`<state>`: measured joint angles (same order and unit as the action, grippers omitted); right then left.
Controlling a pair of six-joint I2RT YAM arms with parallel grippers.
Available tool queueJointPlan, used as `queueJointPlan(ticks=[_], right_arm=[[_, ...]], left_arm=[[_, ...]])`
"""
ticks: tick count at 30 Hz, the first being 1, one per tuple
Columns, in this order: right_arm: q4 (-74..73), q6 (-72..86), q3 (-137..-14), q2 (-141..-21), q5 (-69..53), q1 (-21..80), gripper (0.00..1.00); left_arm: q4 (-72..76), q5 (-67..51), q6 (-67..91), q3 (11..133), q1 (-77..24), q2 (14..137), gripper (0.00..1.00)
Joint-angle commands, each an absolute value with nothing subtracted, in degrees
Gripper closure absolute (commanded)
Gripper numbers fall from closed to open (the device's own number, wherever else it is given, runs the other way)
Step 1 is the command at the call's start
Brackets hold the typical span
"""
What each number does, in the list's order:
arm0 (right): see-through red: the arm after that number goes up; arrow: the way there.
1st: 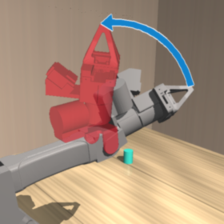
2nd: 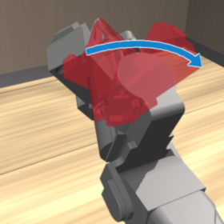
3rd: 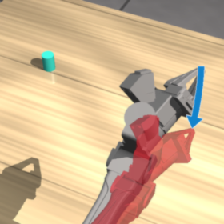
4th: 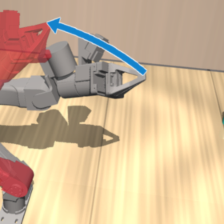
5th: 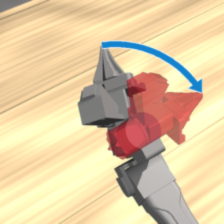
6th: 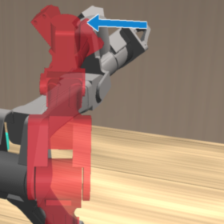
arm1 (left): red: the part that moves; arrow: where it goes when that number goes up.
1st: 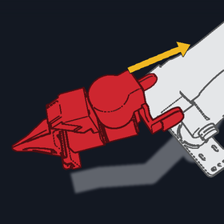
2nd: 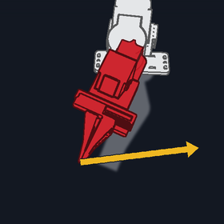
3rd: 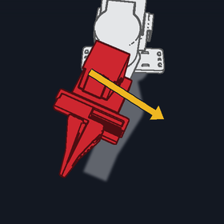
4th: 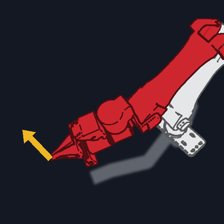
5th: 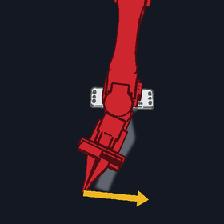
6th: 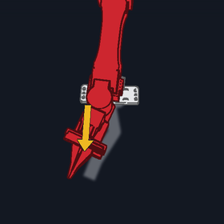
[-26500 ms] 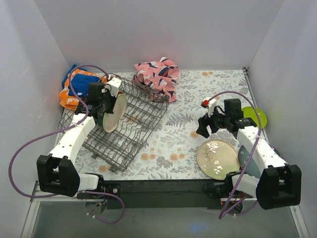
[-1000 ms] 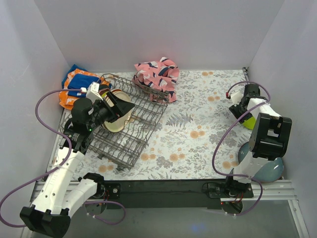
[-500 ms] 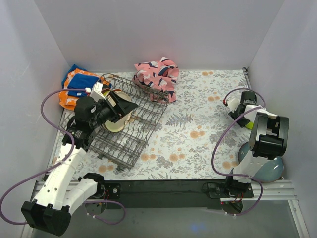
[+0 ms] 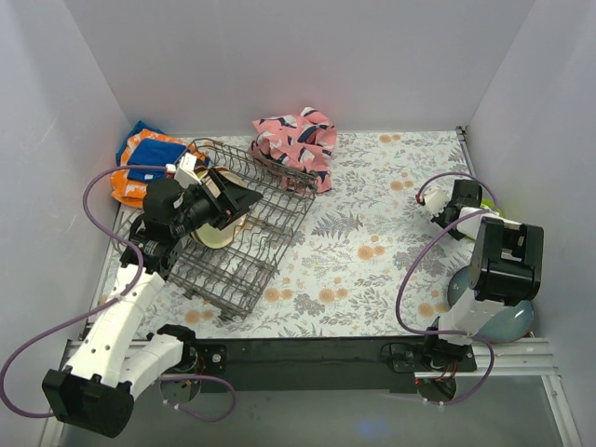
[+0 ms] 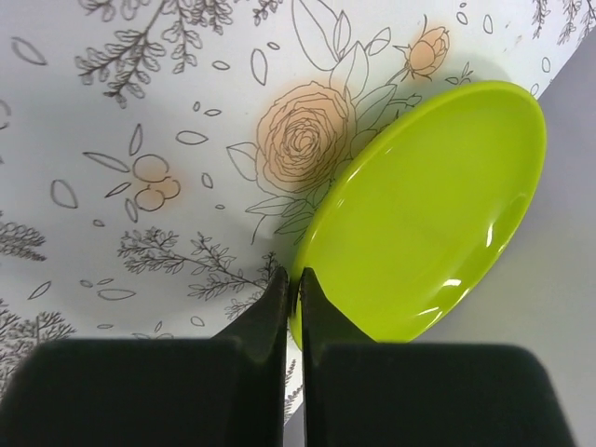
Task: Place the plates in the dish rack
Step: Grab a plate with the right arm, then pass the plate from the right arm to the left
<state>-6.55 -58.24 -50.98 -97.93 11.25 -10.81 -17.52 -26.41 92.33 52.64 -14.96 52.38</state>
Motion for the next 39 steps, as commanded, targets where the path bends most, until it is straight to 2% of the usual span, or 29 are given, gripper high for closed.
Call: queueJointPlan(ticks=[1, 10, 18, 26, 39], right_arm=[[-12.74, -58.09, -48.87, -94.94, 0.72, -10.81, 0.99], [-18.81, -59.94, -46.59, -81.76, -11.76, -8.18, 0.99], [-22.93, -59.33, -43.33, -70.94, -17.57, -2.90, 0.99], [-28.90, -60.82, -42.36, -60.83, -23.28, 2.37, 0.99], [-33.49, -62.75, -46.76, -50.55, -30.67, 7.29, 0.99]], left_arm=[[-15.56, -29.88, 95.18, 52.21, -14.85, 53.96, 0.27], [-13.80, -34.01, 98.61, 53.44, -15.12, 57.48, 0.27], [-13.01, -34.45, 99.75, 54.32, -17.75, 60.29, 0.27], [-12.75, -30.07, 102.21, 55.19, -24.34, 63.28, 0.27], [-8.00, -25.40, 108.02, 63.27, -35.41, 77.77, 0.27]])
